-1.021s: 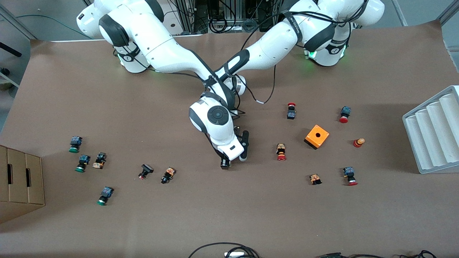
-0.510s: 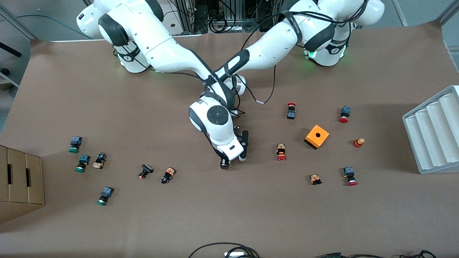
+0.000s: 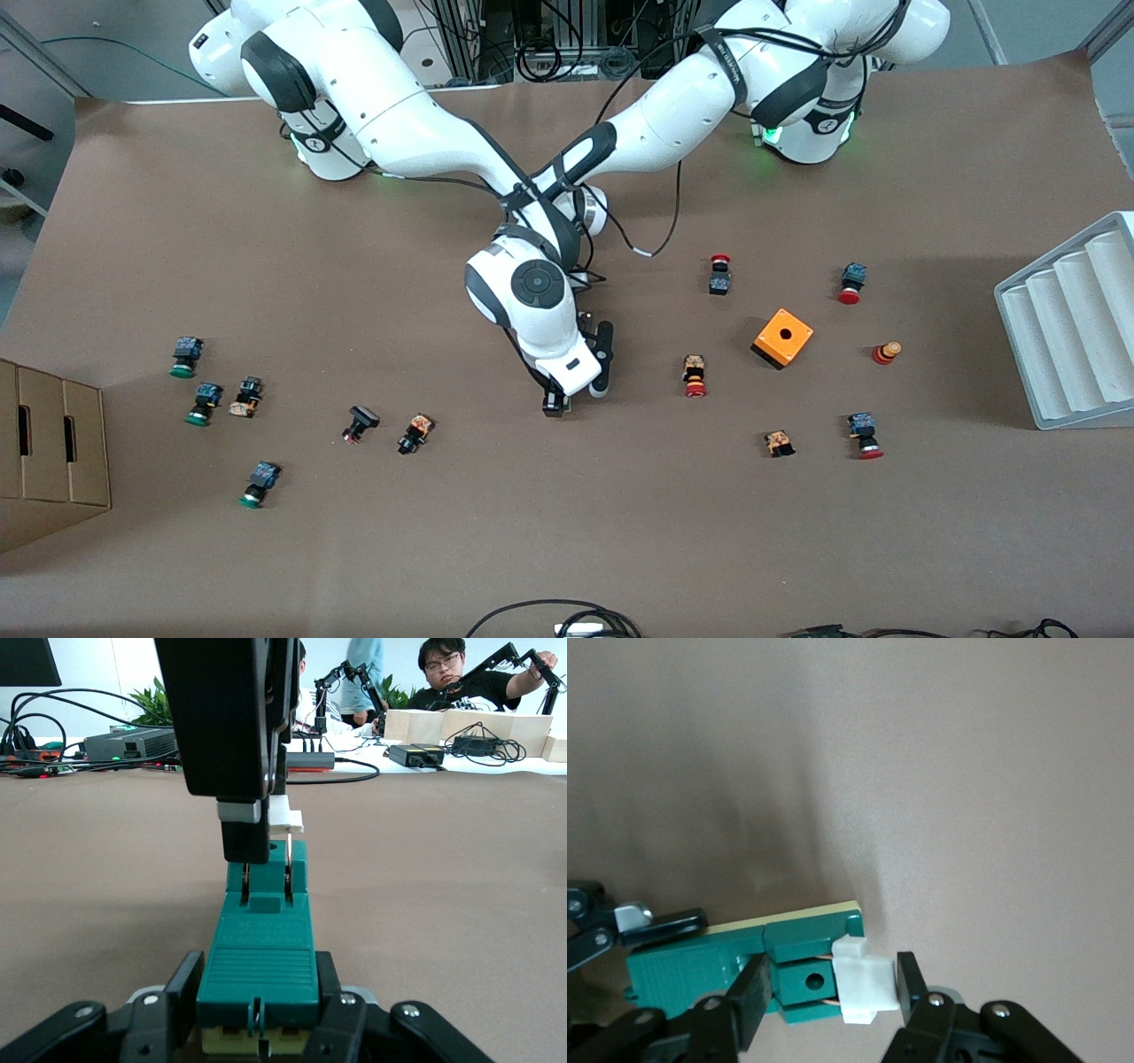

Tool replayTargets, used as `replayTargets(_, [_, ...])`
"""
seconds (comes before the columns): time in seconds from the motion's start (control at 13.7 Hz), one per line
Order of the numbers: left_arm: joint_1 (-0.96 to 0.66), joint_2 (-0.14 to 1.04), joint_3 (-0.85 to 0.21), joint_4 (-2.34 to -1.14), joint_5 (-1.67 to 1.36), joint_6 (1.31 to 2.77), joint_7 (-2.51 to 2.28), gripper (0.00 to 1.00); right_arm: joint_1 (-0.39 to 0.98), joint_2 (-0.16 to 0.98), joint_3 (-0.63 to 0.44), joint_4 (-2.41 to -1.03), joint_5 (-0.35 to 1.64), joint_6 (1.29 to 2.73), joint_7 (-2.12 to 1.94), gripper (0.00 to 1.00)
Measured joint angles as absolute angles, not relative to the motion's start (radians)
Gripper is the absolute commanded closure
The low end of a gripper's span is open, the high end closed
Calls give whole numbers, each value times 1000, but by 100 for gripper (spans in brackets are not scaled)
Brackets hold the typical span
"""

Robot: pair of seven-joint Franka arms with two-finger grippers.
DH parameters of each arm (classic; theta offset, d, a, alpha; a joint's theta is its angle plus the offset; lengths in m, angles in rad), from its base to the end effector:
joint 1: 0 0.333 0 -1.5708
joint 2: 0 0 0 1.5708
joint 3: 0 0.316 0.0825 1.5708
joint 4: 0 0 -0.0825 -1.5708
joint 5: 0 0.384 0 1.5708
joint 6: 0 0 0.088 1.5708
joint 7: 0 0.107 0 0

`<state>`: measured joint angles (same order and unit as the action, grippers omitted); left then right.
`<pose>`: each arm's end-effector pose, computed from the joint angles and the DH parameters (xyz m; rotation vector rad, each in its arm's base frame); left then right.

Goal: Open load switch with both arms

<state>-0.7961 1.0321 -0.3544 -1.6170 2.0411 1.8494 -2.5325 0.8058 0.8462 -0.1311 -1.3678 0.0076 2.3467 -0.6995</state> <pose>0.3544 -0.5585 0.0517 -2.5037 -0.0414 -1.8864 0.5713 0.4858 0.2257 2.3083 1.9838 0.2105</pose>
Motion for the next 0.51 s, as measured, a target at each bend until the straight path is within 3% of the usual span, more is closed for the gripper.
replayTargets(0.51, [-796, 1032, -354, -1617, 2041, 1849, -2532, 43, 806, 802, -130, -1416, 8, 2333, -699, 35])
